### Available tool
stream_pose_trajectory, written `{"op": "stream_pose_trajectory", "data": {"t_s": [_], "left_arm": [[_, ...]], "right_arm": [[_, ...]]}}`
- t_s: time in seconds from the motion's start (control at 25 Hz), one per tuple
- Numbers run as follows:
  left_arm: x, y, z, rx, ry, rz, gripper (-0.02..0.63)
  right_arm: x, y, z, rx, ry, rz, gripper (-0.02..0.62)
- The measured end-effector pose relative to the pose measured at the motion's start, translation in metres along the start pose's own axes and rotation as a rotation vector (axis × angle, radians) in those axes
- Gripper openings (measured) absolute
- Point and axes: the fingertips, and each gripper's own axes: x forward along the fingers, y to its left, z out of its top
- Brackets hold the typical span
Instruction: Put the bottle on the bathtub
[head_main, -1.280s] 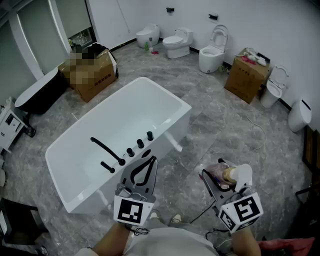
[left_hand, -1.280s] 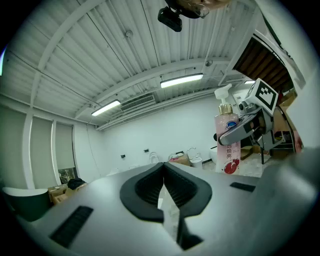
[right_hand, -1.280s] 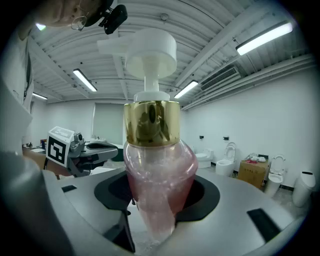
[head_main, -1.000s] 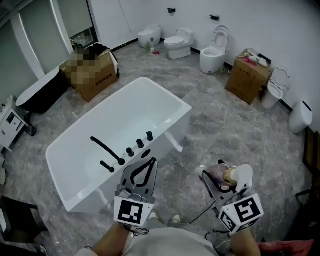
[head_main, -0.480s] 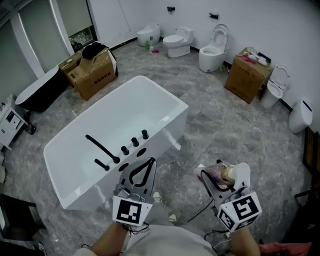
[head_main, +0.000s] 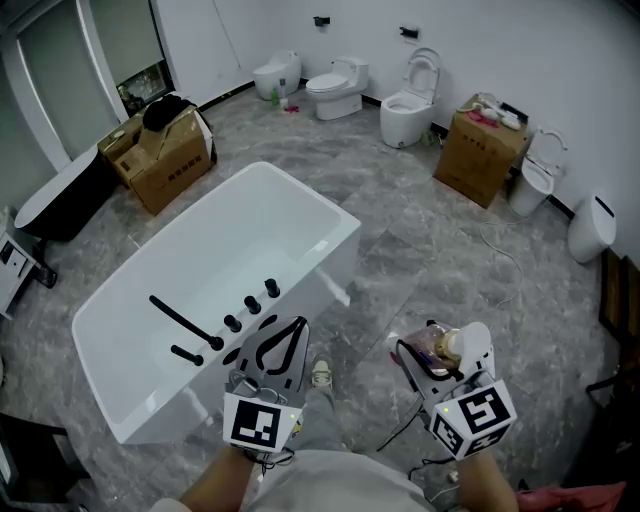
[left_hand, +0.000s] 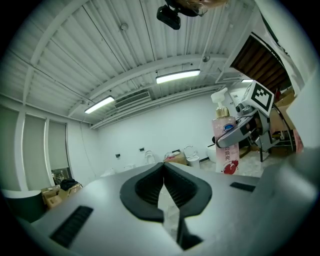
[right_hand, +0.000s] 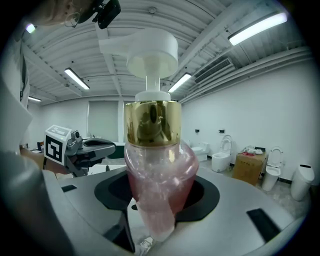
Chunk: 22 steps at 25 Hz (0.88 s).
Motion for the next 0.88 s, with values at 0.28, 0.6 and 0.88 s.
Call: {"op": "stream_pose_trajectory", "data": {"t_s": [0.28,0.6,0.88], "left_arm": [[0.083,0.036,-0.037,-0.001,0.027,-0.041,0.018],[0.200,0.104,-0.083,-0.030,0.083,-0.096,0.018],[0.299,0.171,-0.133,-0.033,0.106,-0.140,0.018]], "right_arm": [[0.077,-0.051,0.001,0.012,0.035,-0.027,0.250],[0.196,-0.117,0.015,0.063,0.084,-0.067,0.250],[0.315,-0.166,0.030,0.049,0.111,-0.098,0.250]]}}
